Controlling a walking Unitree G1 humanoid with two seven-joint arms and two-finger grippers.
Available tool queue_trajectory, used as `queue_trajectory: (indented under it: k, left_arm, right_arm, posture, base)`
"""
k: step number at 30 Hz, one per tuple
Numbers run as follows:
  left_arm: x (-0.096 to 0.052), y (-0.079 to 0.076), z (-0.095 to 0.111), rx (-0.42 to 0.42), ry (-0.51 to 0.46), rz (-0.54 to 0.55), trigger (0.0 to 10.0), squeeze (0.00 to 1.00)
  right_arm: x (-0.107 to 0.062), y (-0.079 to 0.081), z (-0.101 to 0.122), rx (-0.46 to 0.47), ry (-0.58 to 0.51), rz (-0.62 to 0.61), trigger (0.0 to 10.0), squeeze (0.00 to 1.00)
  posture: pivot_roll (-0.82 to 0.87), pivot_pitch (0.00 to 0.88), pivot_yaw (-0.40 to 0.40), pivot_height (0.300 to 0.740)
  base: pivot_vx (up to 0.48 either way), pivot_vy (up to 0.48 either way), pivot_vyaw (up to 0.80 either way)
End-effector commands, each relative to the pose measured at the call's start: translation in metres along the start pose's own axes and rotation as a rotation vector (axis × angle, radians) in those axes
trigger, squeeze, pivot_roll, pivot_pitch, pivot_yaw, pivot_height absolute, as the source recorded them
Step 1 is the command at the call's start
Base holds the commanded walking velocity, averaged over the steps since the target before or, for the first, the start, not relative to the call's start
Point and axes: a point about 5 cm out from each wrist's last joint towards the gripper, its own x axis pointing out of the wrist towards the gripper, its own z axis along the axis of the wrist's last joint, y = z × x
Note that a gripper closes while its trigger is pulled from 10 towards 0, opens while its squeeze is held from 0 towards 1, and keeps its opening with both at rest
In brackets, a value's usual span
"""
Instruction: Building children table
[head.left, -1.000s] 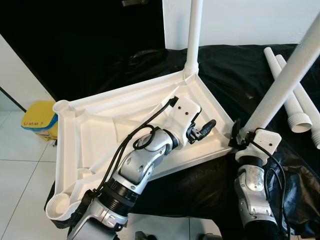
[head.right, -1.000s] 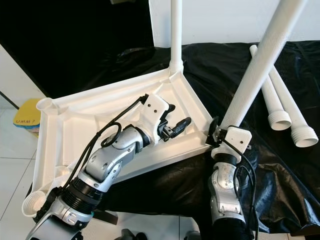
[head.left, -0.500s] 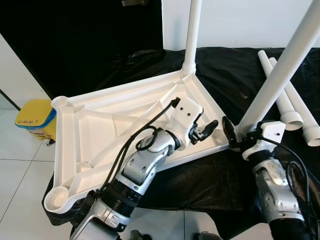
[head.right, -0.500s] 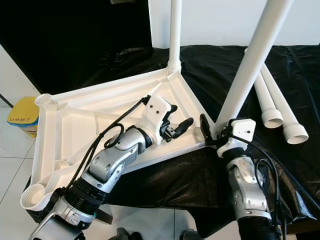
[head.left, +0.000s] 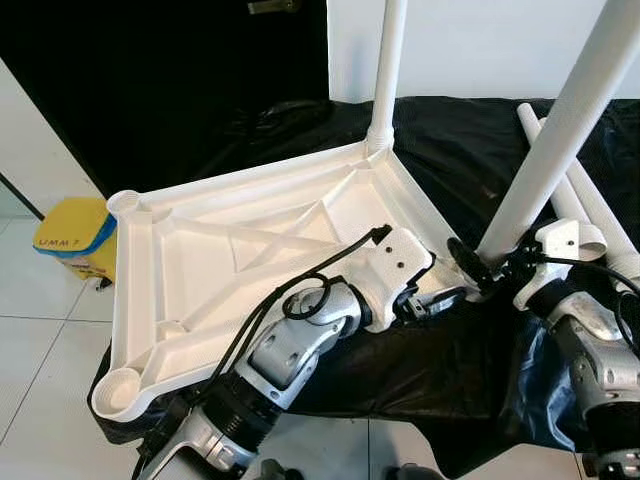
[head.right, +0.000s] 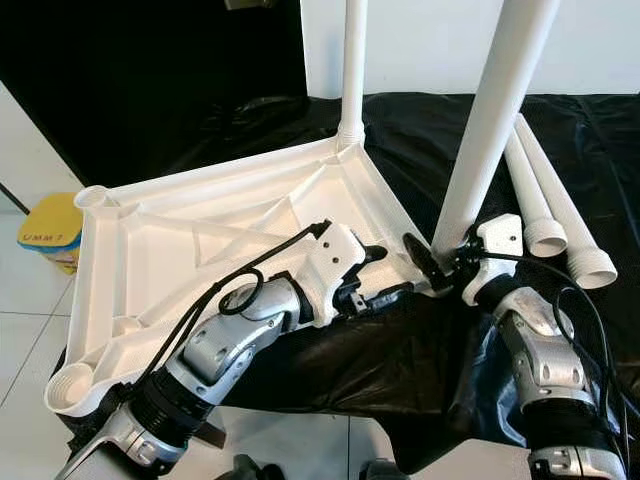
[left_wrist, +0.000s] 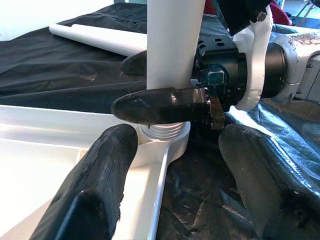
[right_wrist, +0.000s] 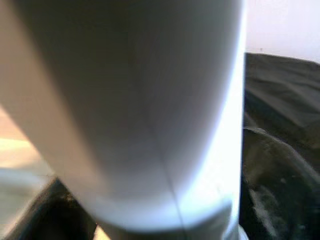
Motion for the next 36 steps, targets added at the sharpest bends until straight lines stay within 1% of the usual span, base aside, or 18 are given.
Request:
queue_trajectory:
  k: [1, 8, 9, 11, 12, 15, 16, 17, 18, 22, 24, 25, 27, 28, 30, 33, 34, 36]
  left_arm:
    - [-0.001, 0.000, 0.003, 0.012, -0.008, -0.005, 10.0, 0.00]
    - [-0.004, 0.001, 0.003, 0.014, -0.002, -0.002, 10.0, 0.00]
    - [-0.004, 0.001, 0.003, 0.013, -0.001, -0.004, 10.0, 0.00]
    - [-0.004, 0.001, 0.003, 0.012, 0.000, -0.005, 10.0, 0.00]
    - [-0.004, 0.001, 0.003, 0.011, 0.000, -0.005, 10.0, 0.00]
    - [-0.003, 0.002, 0.003, 0.012, -0.001, -0.005, 10.0, 0.00]
    - [-0.003, 0.002, 0.004, 0.013, -0.002, -0.005, 10.0, 0.00]
    - [-0.003, 0.002, 0.004, 0.014, -0.002, -0.005, 10.0, 0.00]
    - [-0.003, 0.002, 0.004, 0.013, -0.002, -0.005, 10.0, 0.00]
    - [-0.004, 0.001, 0.004, 0.013, -0.001, -0.007, 10.0, 0.00]
    - [-0.005, 0.001, 0.003, 0.014, 0.001, -0.007, 10.0, 0.00]
    - [-0.005, 0.001, 0.003, 0.014, 0.001, -0.007, 10.0, 0.00]
    - [-0.005, 0.001, 0.002, 0.013, 0.003, -0.002, 10.0, 0.00]
    - [-0.005, 0.001, 0.002, 0.013, 0.003, -0.002, 10.0, 0.00]
    - [-0.006, 0.001, 0.002, 0.012, 0.004, 0.000, 10.0, 0.00]
    - [-0.006, 0.000, 0.002, 0.009, 0.002, 0.003, 10.0, 0.00]
    - [-0.006, 0.000, 0.002, 0.009, 0.002, 0.003, 10.0, 0.00]
    - [-0.006, 0.000, 0.002, 0.008, 0.000, 0.004, 10.0, 0.00]
  right_arm:
    - [0.002, 0.000, -0.005, 0.013, 0.035, 0.032, 0.0, 0.00]
    - [0.004, 0.001, -0.006, 0.021, 0.040, 0.065, 0.0, 0.00]
    - [0.005, 0.001, -0.006, 0.020, 0.038, 0.068, 0.5, 0.00]
    - [0.005, 0.001, -0.006, 0.019, 0.037, 0.069, 0.5, 0.00]
    - [0.006, 0.001, -0.005, 0.025, 0.035, 0.067, 0.0, 0.00]
    - [0.006, 0.000, -0.006, 0.033, 0.037, 0.063, 0.0, 0.00]
    - [0.006, 0.000, -0.007, 0.043, 0.040, 0.060, 2.8, 0.00]
    - [0.006, 0.000, -0.008, 0.050, 0.045, 0.056, 8.0, 0.00]
    - [0.006, 0.002, -0.010, 0.052, 0.051, 0.045, 10.0, 0.00]
    - [0.006, 0.006, -0.013, 0.052, 0.062, 0.024, 10.0, 0.00]
    - [0.005, 0.012, -0.019, 0.042, 0.081, -0.024, 10.0, 0.00]
    - [0.005, 0.012, -0.019, 0.042, 0.081, -0.024, 10.0, 0.00]
    - [0.005, 0.017, -0.026, 0.021, 0.107, -0.104, 10.0, 0.00]
    - [0.005, 0.017, -0.026, 0.021, 0.107, -0.104, 10.0, 0.00]
    - [0.005, 0.020, -0.029, 0.023, 0.120, -0.151, 10.0, 0.00]
    - [0.005, 0.027, -0.035, 0.047, 0.135, -0.309, 10.0, 0.00]
    - [0.005, 0.027, -0.035, 0.047, 0.135, -0.309, 10.0, 0.00]
    - [0.004, 0.031, -0.038, 0.059, 0.146, -0.405, 10.0, 0.00]
  posture:
    - [-0.23, 0.100, 0.038, 0.740]
    - [-0.23, 0.096, 0.043, 0.740]
    - [-0.23, 0.098, 0.044, 0.740]
    - [-0.23, 0.097, 0.045, 0.740]
    - [-0.23, 0.098, 0.047, 0.740]
    - [-0.23, 0.095, 0.048, 0.740]
    - [-0.23, 0.094, 0.047, 0.740]
    - [-0.23, 0.094, 0.047, 0.740]
    - [-0.23, 0.093, 0.046, 0.740]
    - [-0.22, 0.095, 0.045, 0.740]
    - [-0.22, 0.097, 0.042, 0.740]
    - [-0.22, 0.097, 0.042, 0.740]
    - [-0.22, 0.100, 0.040, 0.740]
    - [-0.22, 0.100, 0.040, 0.740]
    - [-0.22, 0.102, 0.038, 0.740]
    - [-0.23, 0.105, 0.033, 0.740]
    - [-0.23, 0.105, 0.033, 0.740]
    - [-0.23, 0.107, 0.031, 0.740]
  base:
    - [0.000, 0.000, 0.00]
    - [0.000, 0.000, 0.00]
    - [0.000, 0.000, 0.00]
    - [0.000, 0.000, 0.00]
    - [0.000, 0.000, 0.00]
    - [0.000, 0.000, 0.00]
    - [0.000, 0.000, 0.00]
    - [0.000, 0.000, 0.00]
    - [0.000, 0.000, 0.00]
    - [0.000, 0.000, 0.00]
    - [0.000, 0.000, 0.00]
    - [0.000, 0.000, 0.00]
    - [0.000, 0.000, 0.00]
    - [0.000, 0.000, 0.00]
    - [0.000, 0.000, 0.00]
    - [0.000, 0.000, 0.00]
    - [0.000, 0.000, 0.00]
    - [0.000, 0.000, 0.00]
